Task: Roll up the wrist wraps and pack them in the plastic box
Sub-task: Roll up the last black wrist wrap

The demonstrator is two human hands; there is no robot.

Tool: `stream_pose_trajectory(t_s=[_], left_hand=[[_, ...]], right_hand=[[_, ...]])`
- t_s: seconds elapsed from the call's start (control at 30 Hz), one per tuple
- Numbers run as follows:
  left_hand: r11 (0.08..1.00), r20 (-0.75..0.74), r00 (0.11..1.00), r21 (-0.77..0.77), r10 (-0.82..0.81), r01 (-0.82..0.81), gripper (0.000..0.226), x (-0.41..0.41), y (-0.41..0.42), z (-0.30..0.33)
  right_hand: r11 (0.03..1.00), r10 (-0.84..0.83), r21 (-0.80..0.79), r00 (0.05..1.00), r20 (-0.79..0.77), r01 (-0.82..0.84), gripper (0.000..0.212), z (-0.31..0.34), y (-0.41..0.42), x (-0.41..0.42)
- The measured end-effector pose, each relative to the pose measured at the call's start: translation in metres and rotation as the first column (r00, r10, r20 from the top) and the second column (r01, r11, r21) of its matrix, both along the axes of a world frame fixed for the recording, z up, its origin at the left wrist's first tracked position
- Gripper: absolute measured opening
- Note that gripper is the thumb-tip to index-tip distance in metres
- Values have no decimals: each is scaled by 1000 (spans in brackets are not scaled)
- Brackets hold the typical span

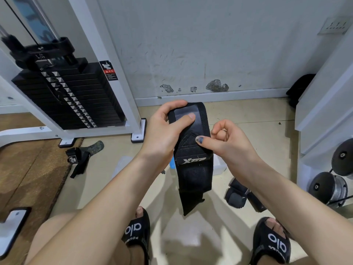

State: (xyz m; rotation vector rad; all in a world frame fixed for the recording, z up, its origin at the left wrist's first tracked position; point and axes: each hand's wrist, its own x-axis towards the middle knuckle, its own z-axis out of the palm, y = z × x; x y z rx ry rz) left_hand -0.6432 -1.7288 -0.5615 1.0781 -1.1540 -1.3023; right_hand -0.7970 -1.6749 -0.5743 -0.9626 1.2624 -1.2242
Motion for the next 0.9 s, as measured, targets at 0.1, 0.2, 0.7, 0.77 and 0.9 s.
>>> stream_pose_trajectory(t_s=[0.1, 0.2, 0.7, 0.77, 0.9], left_hand=[[1000, -1, 1000, -8, -8, 8, 34, 0, -2, 1], [999, -23, 1000, 25, -19, 19, 23, -3, -1, 0], [995, 206, 974, -47, 95, -87, 16, -6, 0, 1], [996, 200, 977, -44, 79, -72, 12, -7, 0, 2], [992, 164, 980, -75, 114, -103, 16, -3, -4, 6]], right_hand=[[993, 121, 5, 991, 59, -122, 31, 5, -1, -3], [965, 262, -29, 959, 110, -260, 24, 9, 2, -3], [974, 211, -74, 976, -50, -215, 17, -6, 7, 8], [974, 204, -101, 979, -6, -204, 19, -6, 7, 9], [956, 281, -83, 960, -13, -281, 19, -6, 10, 9]])
